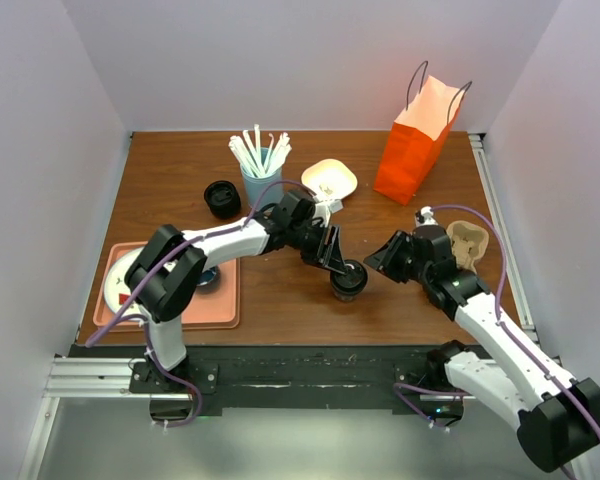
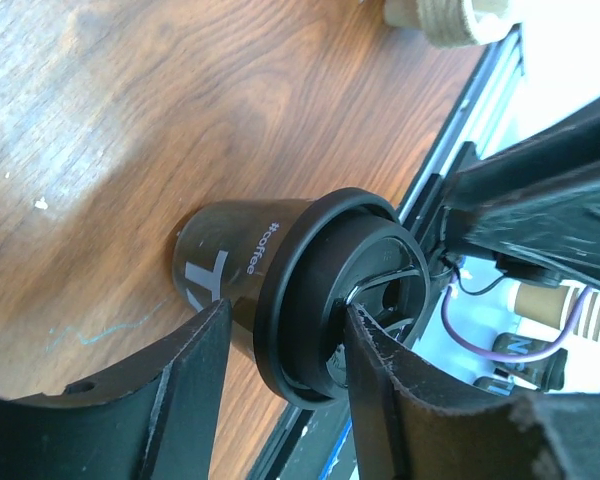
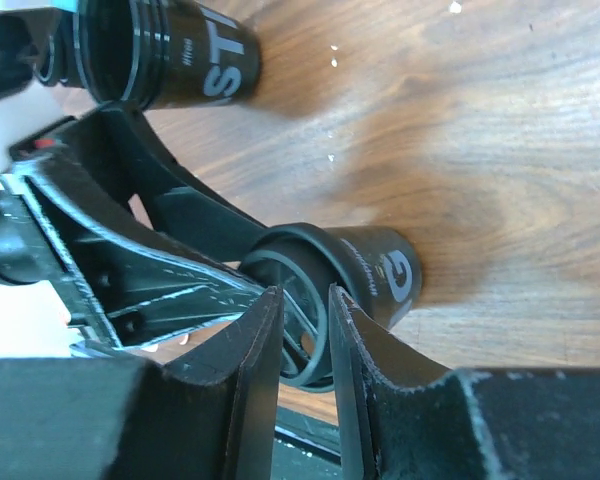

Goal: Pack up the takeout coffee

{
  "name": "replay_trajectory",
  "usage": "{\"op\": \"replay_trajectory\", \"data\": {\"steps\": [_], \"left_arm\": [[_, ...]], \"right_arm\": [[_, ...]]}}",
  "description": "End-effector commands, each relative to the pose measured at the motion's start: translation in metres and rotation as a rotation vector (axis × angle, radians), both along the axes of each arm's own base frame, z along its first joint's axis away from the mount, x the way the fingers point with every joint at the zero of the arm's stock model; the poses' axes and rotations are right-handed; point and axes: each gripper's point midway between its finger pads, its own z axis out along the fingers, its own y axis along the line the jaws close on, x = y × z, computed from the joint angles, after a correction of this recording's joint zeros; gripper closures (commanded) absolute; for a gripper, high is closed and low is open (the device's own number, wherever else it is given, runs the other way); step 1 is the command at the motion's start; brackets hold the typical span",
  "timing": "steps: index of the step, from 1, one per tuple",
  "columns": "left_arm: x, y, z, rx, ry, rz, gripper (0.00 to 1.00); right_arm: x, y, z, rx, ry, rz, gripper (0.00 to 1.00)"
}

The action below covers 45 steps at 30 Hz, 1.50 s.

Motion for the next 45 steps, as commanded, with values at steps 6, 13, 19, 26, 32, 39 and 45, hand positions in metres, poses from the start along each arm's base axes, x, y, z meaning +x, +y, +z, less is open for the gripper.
{"op": "replay_trajectory", "data": {"steps": [6, 13, 19, 26, 32, 39, 45], "left_arm": [[-0.009, 0.052, -0.062, 0.38, 0.049, 0.025, 0.41], [0.001, 0.028, -0.026, 0.263, 0.05, 0.005, 0.37], [0.011, 0.015, 0.0, 0.203, 0.026, 0.003, 0.36], [0.021, 0.011, 0.019, 0.142, 0.013, 0.0, 0.32], [0.015, -0.001, 0.043, 0.033, 0.024, -0.044, 0.24], [0.014, -0.001, 0.052, 0.019, 0.015, -0.062, 0.2], [0.03, 0.016, 0.057, 0.061, -0.032, 0.001, 0.25]], "right_arm": [[-0.01, -0.003, 0.006, -0.023, -0.019, 0.039, 0.71], [-0.014, 0.001, 0.007, -0.035, -0.025, 0.093, 0.71], [-0.008, 0.014, 0.014, -0.034, -0.023, 0.18, 0.71], [-0.007, 0.011, 0.014, -0.089, -0.014, 0.2, 0.66], [-0.004, 0.013, 0.008, -0.1, 0.015, 0.218, 0.64], [-0.006, 0.01, 0.004, -0.118, 0.028, 0.214, 0.64], [-0.001, 0.011, 0.029, -0.128, 0.01, 0.216, 0.65]]}}
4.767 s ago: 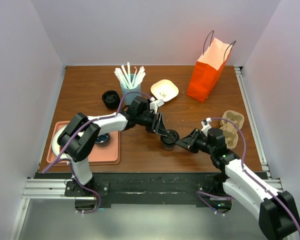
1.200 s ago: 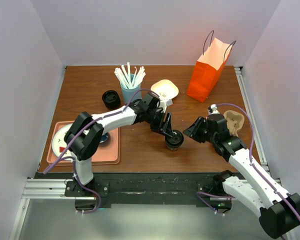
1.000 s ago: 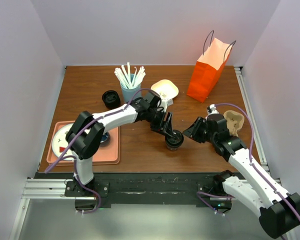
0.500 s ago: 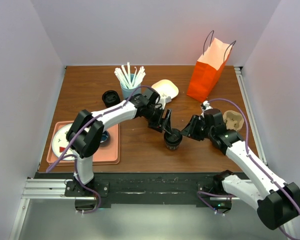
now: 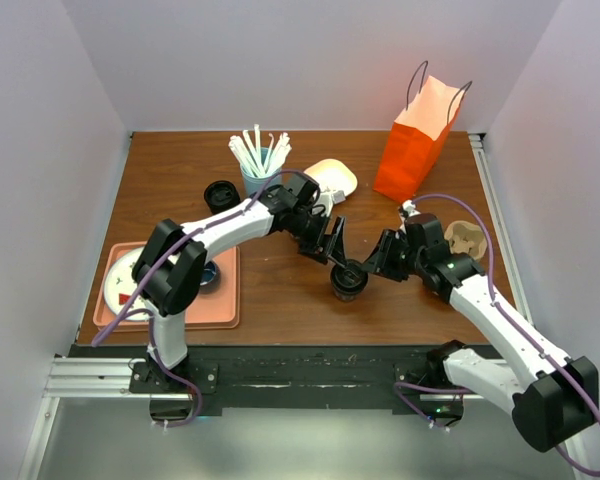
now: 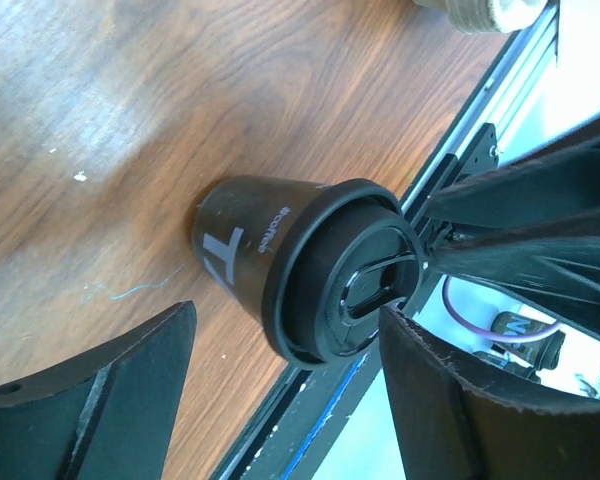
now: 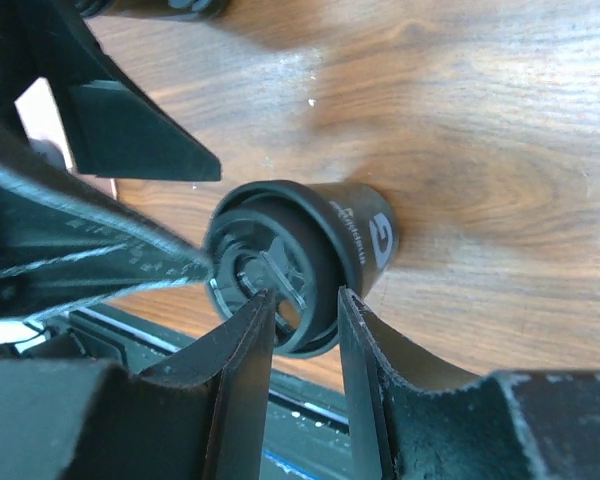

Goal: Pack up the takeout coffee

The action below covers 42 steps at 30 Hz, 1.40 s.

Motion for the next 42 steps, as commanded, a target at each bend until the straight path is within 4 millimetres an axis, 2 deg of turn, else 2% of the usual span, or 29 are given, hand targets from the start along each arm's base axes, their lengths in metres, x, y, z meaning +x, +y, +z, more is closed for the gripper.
{"op": "replay_trajectory", "data": {"steps": [1, 3, 7, 11, 14, 15, 17, 18, 22, 24, 30, 34, 35, 37, 38, 41, 42], "left_arm": [[0.021, 0.013, 0.03, -0.019, -0.087, 0.048, 0.26], [0.029, 0.023, 0.03, -0.007, -0.11, 0.082, 0.29], [0.028, 0.031, 0.019, 0.011, -0.118, 0.081, 0.36], [0.012, 0.031, -0.001, -0.006, -0.075, 0.062, 0.42], [0.006, 0.028, -0.009, -0.023, -0.072, 0.047, 0.44], [0.004, 0.027, -0.009, -0.031, -0.068, 0.036, 0.44], [0.002, 0.023, -0.013, -0.031, -0.083, 0.02, 0.44], [0.003, 0.021, -0.014, -0.036, -0.089, 0.019, 0.44], [0.002, 0.024, -0.023, -0.019, -0.08, 0.03, 0.45], [0.004, 0.028, -0.025, 0.007, -0.092, 0.045, 0.45], [0.01, 0.027, -0.004, -0.011, -0.142, 0.051, 0.44], [0.013, 0.025, 0.012, -0.028, -0.167, 0.057, 0.44], [0.014, 0.025, 0.015, -0.028, -0.176, 0.06, 0.43], [0.016, 0.025, 0.03, -0.037, -0.203, 0.06, 0.41], [0.019, 0.026, 0.034, -0.033, -0.217, 0.065, 0.39], [0.028, 0.029, 0.054, -0.018, -0.274, 0.092, 0.36], [0.031, 0.03, 0.06, -0.009, -0.287, 0.103, 0.34]], "right_arm": [[0.012, 0.005, 0.039, 0.002, -0.071, 0.029, 0.65], [0.013, 0.006, 0.043, -0.005, -0.072, 0.045, 0.67], [0.015, 0.02, 0.047, 0.041, -0.062, 0.084, 0.71], [0.012, 0.03, 0.043, 0.07, -0.034, 0.106, 0.71], [0.011, 0.035, 0.034, 0.099, -0.025, 0.11, 0.72], [0.005, 0.037, 0.023, 0.117, 0.011, 0.116, 0.72], [0.004, 0.04, 0.014, 0.134, 0.022, 0.115, 0.72], [0.001, 0.039, 0.004, 0.128, 0.044, 0.106, 0.72], [-0.001, 0.033, -0.013, 0.094, 0.066, 0.09, 0.73], [-0.003, 0.031, -0.02, 0.074, 0.083, 0.092, 0.74], [-0.005, 0.029, -0.023, 0.064, 0.084, 0.094, 0.74], [0.0, 0.036, -0.004, 0.098, 0.059, 0.108, 0.74], [0.007, 0.04, 0.014, 0.117, 0.024, 0.113, 0.73], [0.013, 0.043, 0.031, 0.122, -0.002, 0.121, 0.71], [0.019, 0.044, 0.049, 0.127, -0.032, 0.121, 0.69], [0.025, 0.039, 0.067, 0.082, -0.062, 0.119, 0.64], [0.027, 0.032, 0.068, 0.041, -0.08, 0.111, 0.61]]}}
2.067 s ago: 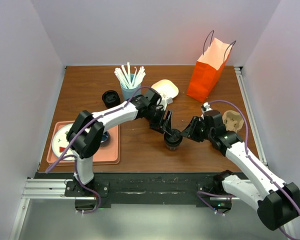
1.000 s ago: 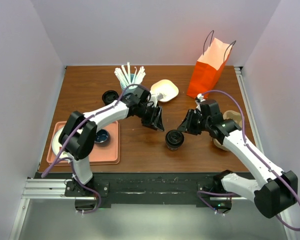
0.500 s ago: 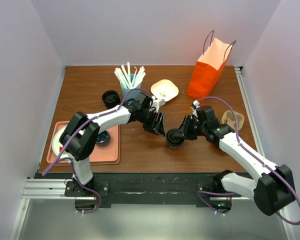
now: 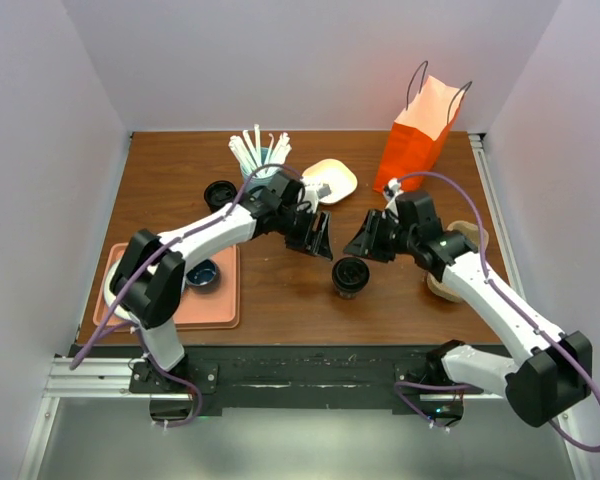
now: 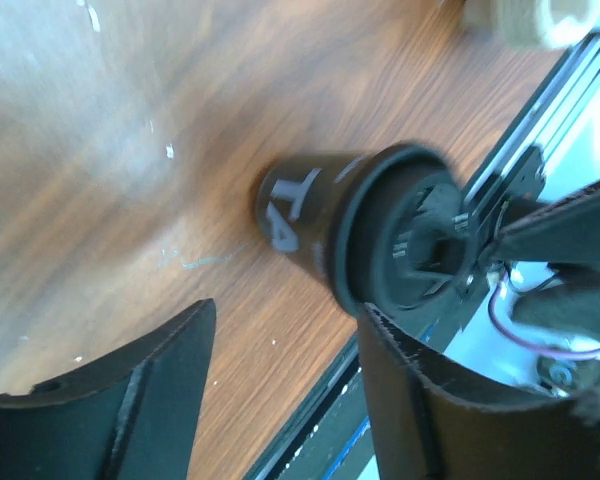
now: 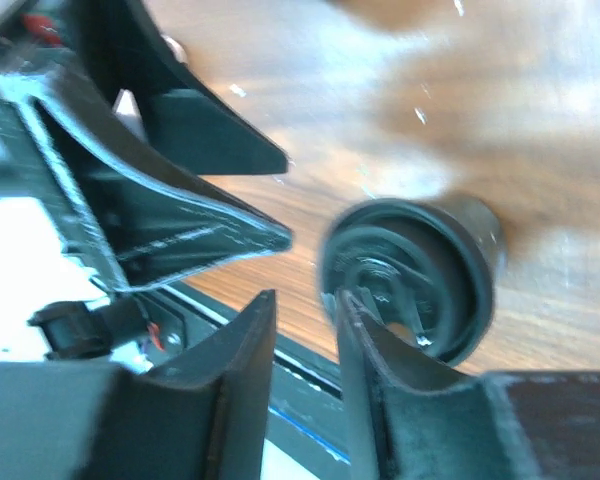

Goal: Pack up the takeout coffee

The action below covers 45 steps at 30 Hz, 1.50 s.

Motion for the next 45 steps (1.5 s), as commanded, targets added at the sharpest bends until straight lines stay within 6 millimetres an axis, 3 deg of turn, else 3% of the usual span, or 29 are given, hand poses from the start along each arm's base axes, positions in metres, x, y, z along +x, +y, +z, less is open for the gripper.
{"op": "replay_trajectory", "data": {"steps": [1, 4, 7, 11, 15, 20, 26, 35, 40, 45], "left_arm": [[0.022, 0.001, 0.067, -0.042, -0.188, 0.031, 0.32], [0.025, 0.009, 0.083, -0.027, -0.238, 0.07, 0.25], [0.027, 0.027, 0.093, 0.013, -0.289, 0.133, 0.07], [0.038, 0.073, 0.092, 0.155, -0.376, 0.329, 0.0], [0.036, 0.126, 0.08, 0.26, -0.382, 0.503, 0.0], [0.026, 0.162, 0.062, 0.35, -0.389, 0.562, 0.0], [0.019, 0.171, 0.083, 0.298, -0.479, 0.569, 0.0], [0.02, 0.169, 0.092, 0.258, -0.497, 0.59, 0.0], [0.02, 0.167, 0.094, 0.245, -0.495, 0.593, 0.0], [0.02, 0.168, 0.093, 0.249, -0.498, 0.593, 0.0]], "right_arm": [[0.009, -0.012, 0.032, -0.084, -0.091, -0.002, 0.58], [0.007, -0.022, 0.022, -0.186, -0.106, 0.017, 0.38], [0.004, -0.029, 0.01, -0.33, -0.122, 0.037, 0.33], [-0.002, -0.012, 0.009, -0.371, -0.153, 0.091, 0.11], [0.002, -0.006, 0.003, -0.428, -0.178, 0.106, 0.1], [0.003, -0.006, -0.005, -0.527, -0.185, 0.142, 0.1], [-0.002, 0.002, -0.015, -0.569, -0.183, 0.178, 0.11], [-0.011, 0.0, -0.031, -0.665, -0.17, 0.195, 0.16], [-0.01, 0.0, -0.027, -0.667, -0.18, 0.181, 0.22], [-0.006, 0.004, -0.015, -0.653, -0.193, 0.173, 0.19]]}}
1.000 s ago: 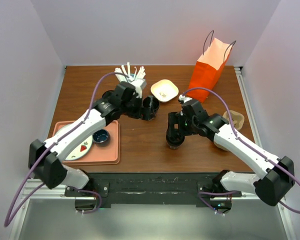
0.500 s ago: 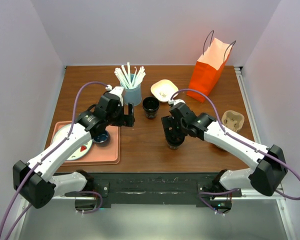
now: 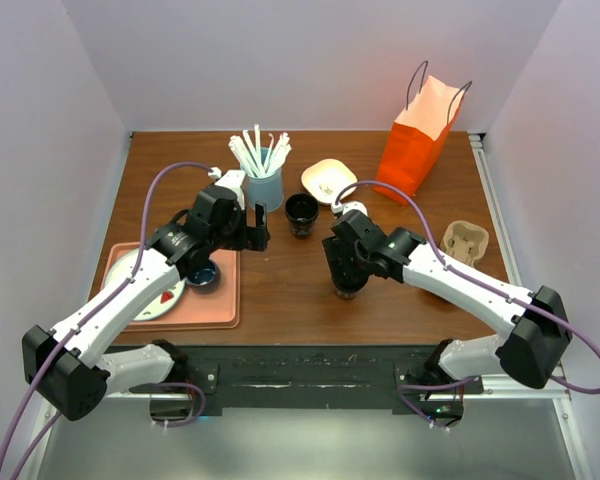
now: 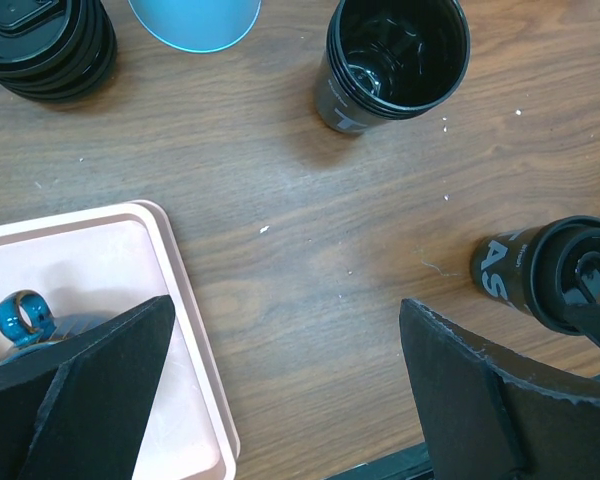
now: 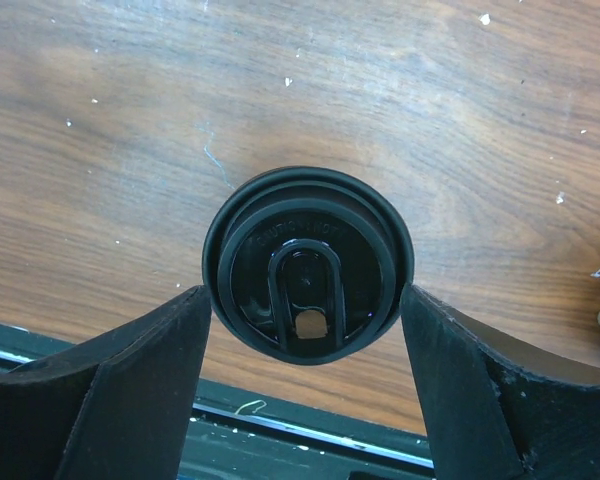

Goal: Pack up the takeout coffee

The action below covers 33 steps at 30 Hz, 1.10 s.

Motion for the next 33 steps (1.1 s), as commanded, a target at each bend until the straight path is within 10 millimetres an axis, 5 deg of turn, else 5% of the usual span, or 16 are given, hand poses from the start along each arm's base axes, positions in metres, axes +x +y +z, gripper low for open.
{"op": "replay_trajectory", "data": {"steps": [1, 13, 22, 33], "left_arm": [[0.007, -0.001, 0.009, -0.022, -0.051, 0.02, 0.0], [0.008, 0.0, 0.007, -0.02, -0.049, 0.023, 0.0], [0.008, 0.0, 0.009, -0.022, -0.053, 0.025, 0.0], [0.01, -0.001, 0.014, -0.029, -0.064, 0.029, 0.0]], "right_arm": [[0.011, 0.006, 0.021, 0.019, -0.052, -0.015, 0.18], [0.004, 0.004, -0.003, -0.024, 0.007, -0.007, 0.2], [0.004, -0.01, -0.009, -0.09, 0.009, -0.06, 0.33], [0.013, -0.054, -0.015, -0.181, -0.017, -0.207, 0.38]]}}
